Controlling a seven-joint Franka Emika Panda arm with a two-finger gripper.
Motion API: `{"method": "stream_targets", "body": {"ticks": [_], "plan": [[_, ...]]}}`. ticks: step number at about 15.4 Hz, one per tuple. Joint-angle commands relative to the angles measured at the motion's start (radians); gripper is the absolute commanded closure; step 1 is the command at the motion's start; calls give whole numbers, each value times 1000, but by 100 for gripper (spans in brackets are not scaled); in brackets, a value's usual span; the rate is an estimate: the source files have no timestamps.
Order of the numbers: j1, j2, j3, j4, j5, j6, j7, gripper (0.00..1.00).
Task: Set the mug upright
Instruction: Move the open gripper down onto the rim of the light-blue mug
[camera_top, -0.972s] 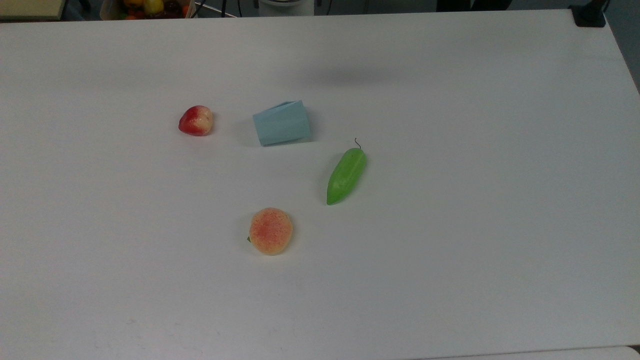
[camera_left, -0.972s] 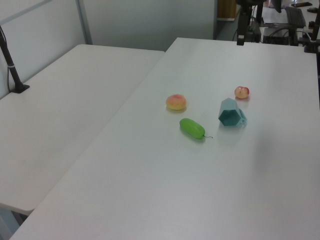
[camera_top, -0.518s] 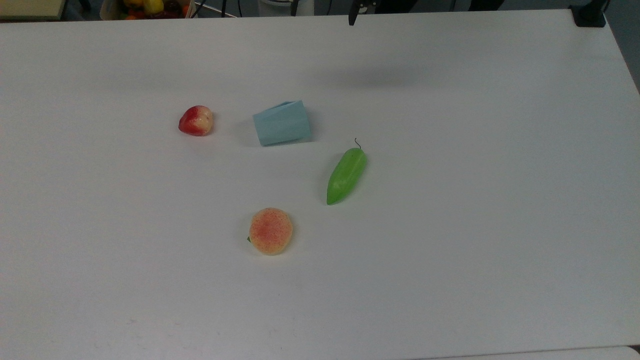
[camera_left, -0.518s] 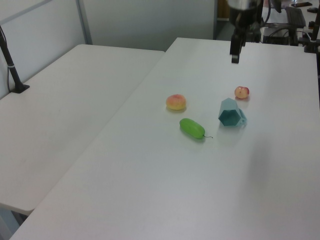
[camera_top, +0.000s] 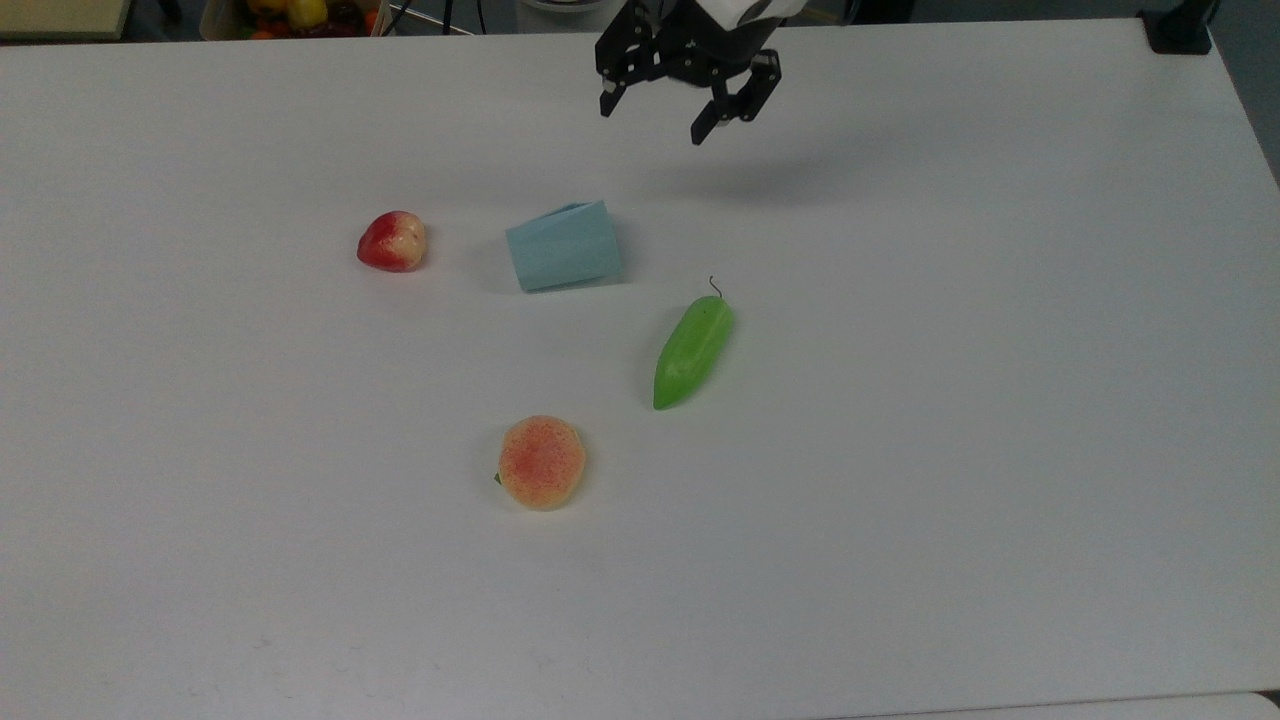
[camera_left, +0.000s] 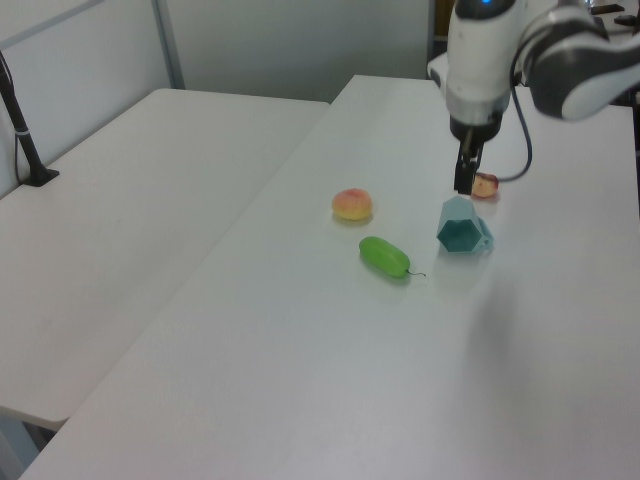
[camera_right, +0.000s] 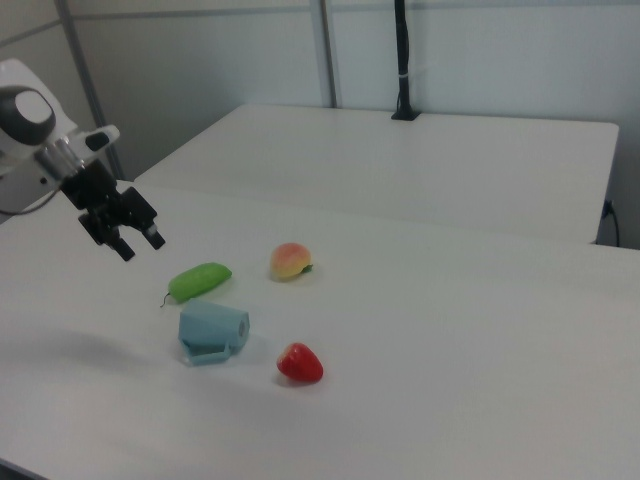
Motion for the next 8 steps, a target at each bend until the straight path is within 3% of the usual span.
{"method": "stream_targets", "body": {"ticks": [1,4,8], "plan": [[4,43,-1,-85,-157,95,132,2],[3,102,-1,-110,-249,124,184,2],[-3,149,-1,-118,-302,137,216,2]]}}
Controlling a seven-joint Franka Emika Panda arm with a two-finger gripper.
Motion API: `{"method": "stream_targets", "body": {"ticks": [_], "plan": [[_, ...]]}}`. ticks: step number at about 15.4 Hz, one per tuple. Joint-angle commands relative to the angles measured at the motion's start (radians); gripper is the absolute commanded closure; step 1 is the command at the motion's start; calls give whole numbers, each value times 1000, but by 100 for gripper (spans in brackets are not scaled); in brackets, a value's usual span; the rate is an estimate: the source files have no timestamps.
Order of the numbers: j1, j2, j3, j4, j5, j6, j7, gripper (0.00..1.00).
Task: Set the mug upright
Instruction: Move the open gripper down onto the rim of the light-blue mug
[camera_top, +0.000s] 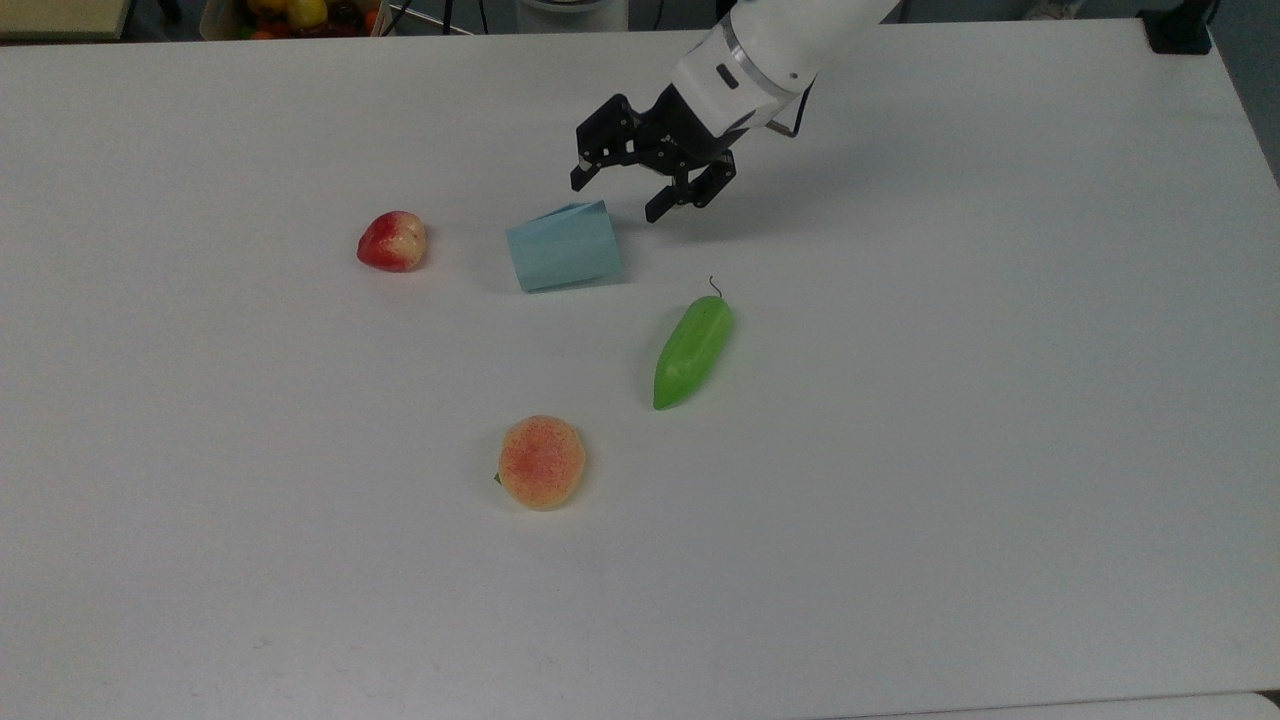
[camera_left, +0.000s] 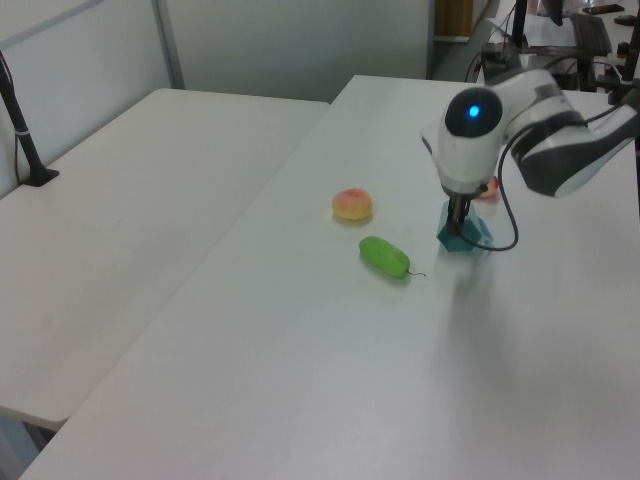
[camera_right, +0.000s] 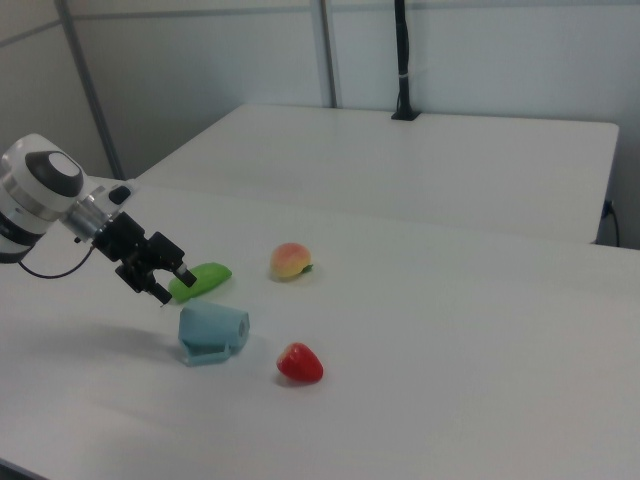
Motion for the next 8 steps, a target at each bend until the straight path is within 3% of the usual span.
{"method": "stream_targets", "body": {"ticks": [1,8], "plan": [[-4,20,-1,-21,-56,24,31,3],[-23,52,-4,-79,-191,22,89,5]]}}
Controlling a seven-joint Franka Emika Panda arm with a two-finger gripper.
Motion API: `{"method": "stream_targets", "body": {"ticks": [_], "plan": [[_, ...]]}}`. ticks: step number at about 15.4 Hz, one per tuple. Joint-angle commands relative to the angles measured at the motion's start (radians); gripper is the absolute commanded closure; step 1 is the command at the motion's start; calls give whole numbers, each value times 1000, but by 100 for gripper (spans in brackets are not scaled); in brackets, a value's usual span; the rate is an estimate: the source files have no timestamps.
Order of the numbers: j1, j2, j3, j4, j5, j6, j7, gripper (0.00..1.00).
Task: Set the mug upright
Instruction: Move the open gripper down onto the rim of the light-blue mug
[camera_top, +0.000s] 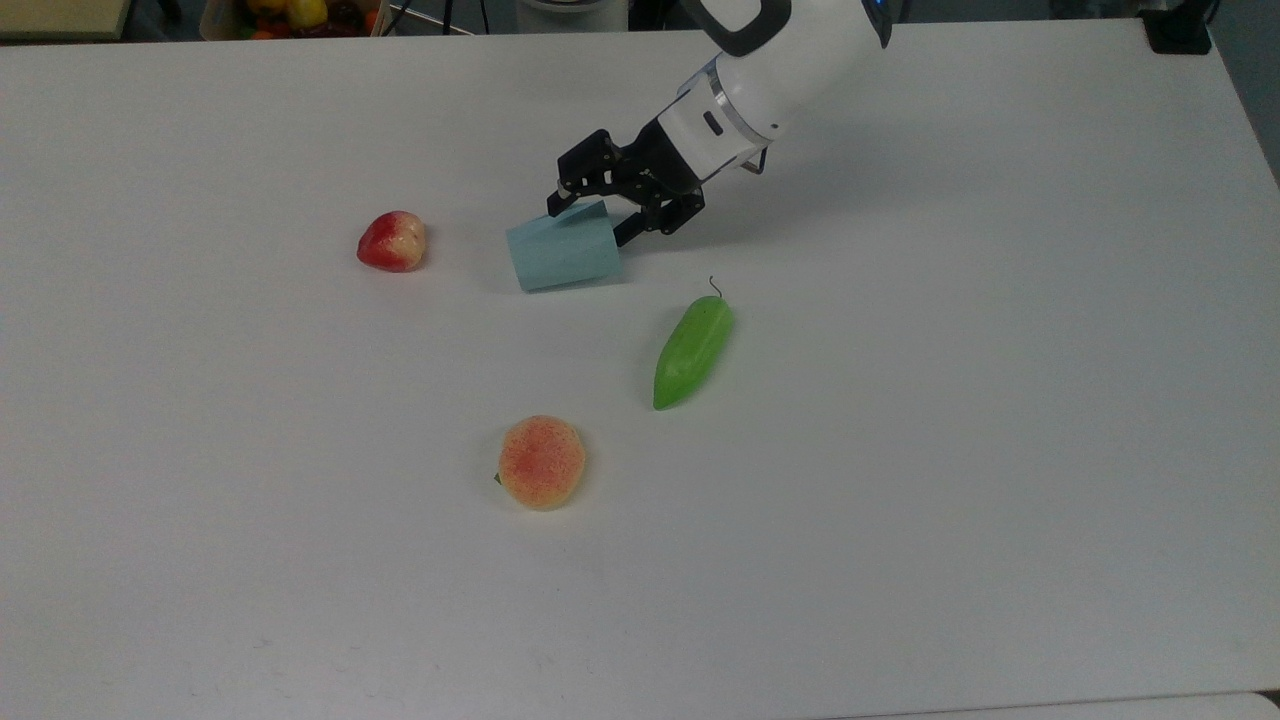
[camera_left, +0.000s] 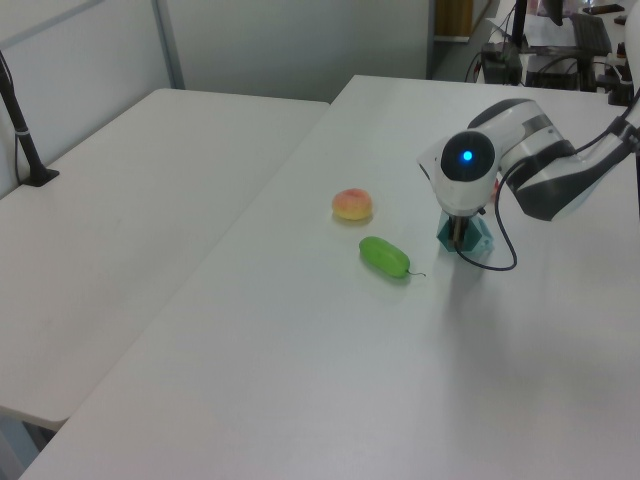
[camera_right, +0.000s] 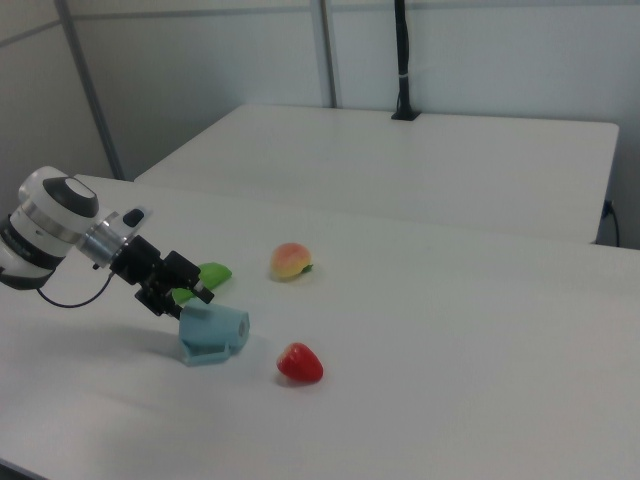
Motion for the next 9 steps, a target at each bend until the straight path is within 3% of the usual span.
{"method": "stream_targets", "body": {"ticks": [1,2,5,9], "plan": [[-6,-14,-4,-51,-59,22,40,14],[-7,-14,-4,-51,-59,22,40,31],[-6,-14,-4,-53,-58,22,41,99],[-6,-12,-4,-51,-58,22,40,100]]}}
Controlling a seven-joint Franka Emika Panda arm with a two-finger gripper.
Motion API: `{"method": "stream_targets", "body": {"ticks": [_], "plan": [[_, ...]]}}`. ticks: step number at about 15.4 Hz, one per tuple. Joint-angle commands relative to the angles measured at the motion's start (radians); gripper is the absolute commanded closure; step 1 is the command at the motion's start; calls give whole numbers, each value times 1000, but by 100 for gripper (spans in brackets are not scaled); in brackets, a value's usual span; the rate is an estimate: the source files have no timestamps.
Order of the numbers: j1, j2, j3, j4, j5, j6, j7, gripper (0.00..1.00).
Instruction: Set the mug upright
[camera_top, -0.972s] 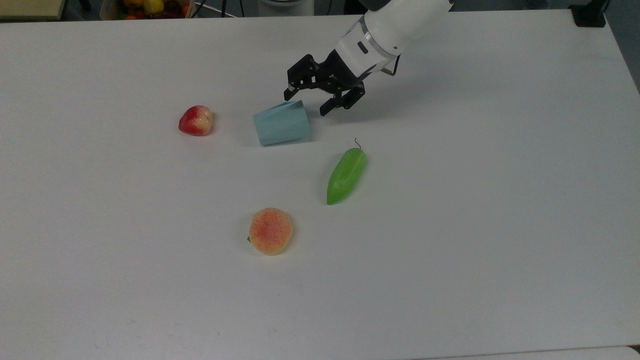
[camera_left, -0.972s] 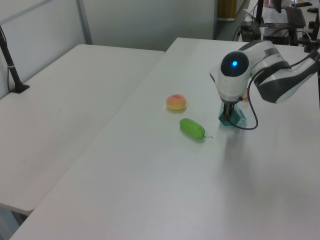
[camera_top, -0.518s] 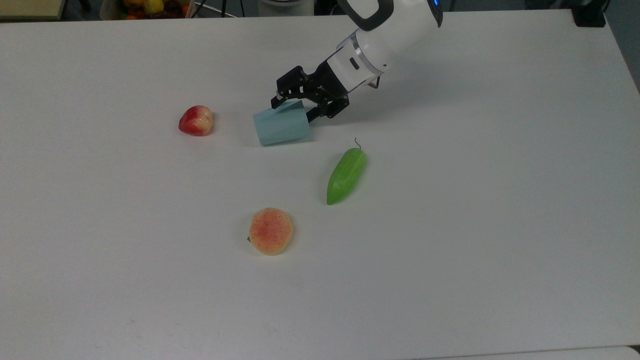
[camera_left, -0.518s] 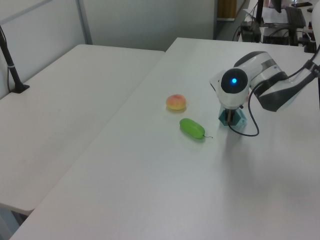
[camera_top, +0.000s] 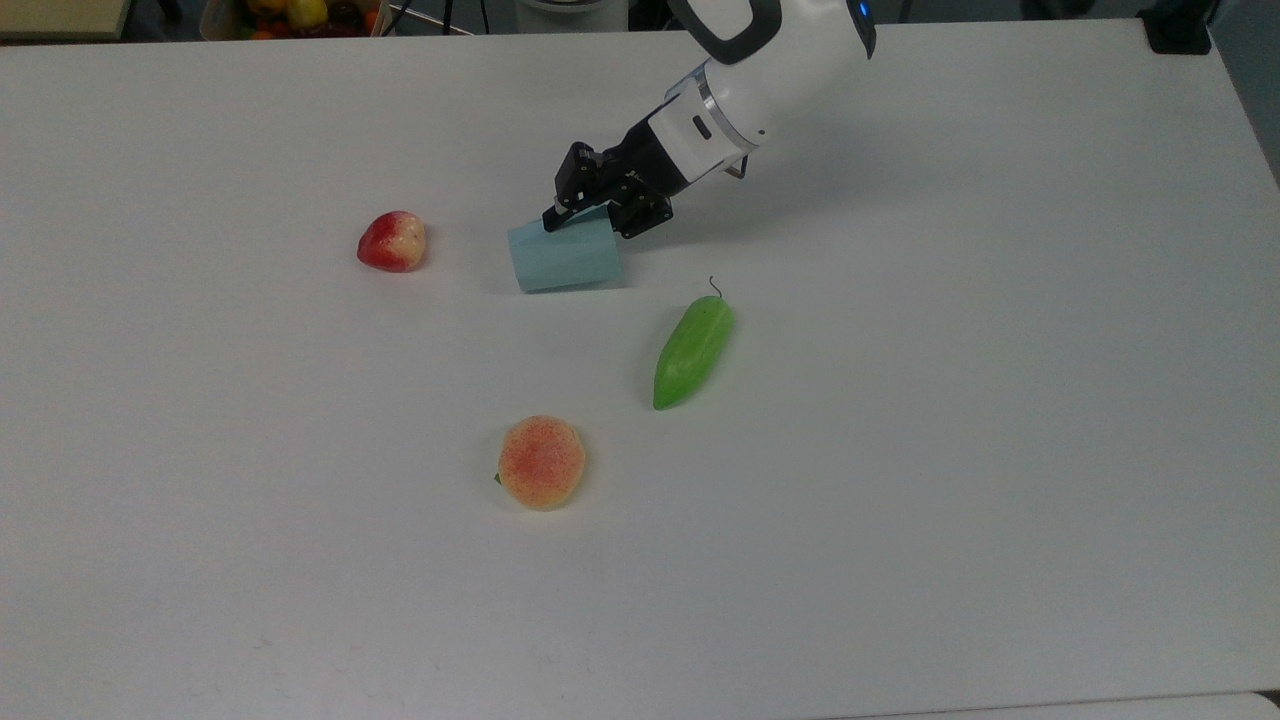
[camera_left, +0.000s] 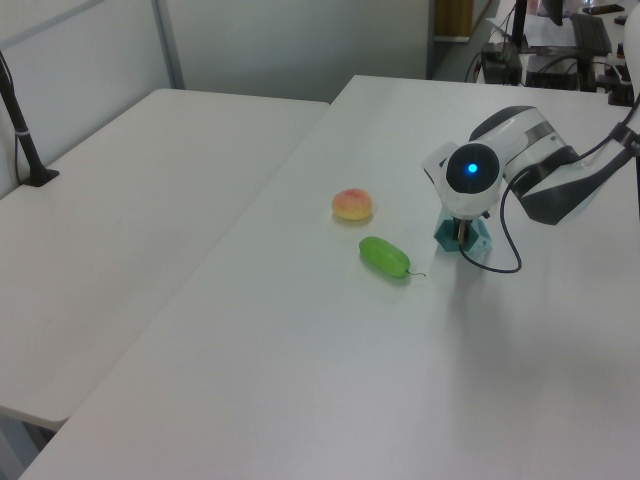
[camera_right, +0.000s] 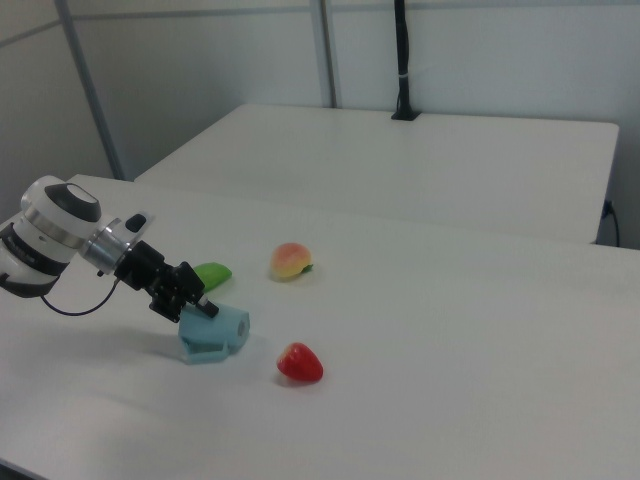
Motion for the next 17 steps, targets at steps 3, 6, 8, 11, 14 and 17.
{"method": "stream_targets", "body": {"ticks": [3,6,8,11,14,17], "plan": [[1,-11,-2,-21,3,23,17,100],[-14,-23,-2,-4,23,23,14,100],[-19,-27,-2,14,49,23,-3,100],[-30,-42,-3,51,129,20,-67,100],[-48,-77,-9,109,237,13,-151,100],[-74,-106,-17,181,398,-4,-274,100]]}}
